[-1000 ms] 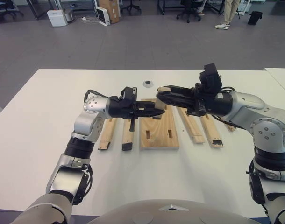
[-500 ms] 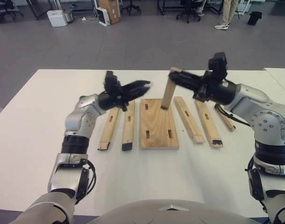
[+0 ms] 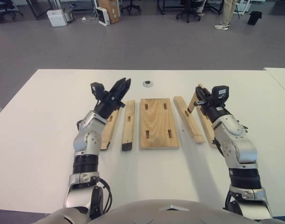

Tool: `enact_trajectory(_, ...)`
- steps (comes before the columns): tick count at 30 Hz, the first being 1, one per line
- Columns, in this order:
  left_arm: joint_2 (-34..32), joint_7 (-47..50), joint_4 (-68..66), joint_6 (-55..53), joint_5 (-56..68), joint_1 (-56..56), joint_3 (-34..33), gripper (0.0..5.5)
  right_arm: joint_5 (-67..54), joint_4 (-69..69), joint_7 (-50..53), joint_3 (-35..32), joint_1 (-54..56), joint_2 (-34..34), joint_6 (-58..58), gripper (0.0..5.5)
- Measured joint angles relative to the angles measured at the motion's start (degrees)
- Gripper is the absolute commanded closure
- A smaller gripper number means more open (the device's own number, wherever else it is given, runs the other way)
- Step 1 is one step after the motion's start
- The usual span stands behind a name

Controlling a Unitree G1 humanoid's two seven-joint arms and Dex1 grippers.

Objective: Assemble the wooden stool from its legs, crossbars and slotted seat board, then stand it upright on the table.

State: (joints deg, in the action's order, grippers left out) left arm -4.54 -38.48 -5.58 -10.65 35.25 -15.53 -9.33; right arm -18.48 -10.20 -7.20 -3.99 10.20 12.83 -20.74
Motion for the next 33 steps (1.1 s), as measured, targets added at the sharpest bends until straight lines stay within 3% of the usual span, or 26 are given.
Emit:
enact_trajectory(12, 5.6, 6.01, 5.73, -0.2, 0.09, 6.11, 2.76, 3.8, 0.95, 2.88, -1.61, -0.46, -1.44, -2.24, 3.0, 5.08)
enact_trajectory(33, 5.41, 6.58, 6.21, -0.11, 0.45, 6.19, 2.25, 3.8, 5.01, 6.48, -3.29, 1.49, -6.21, -3.29, 10.56, 5.08)
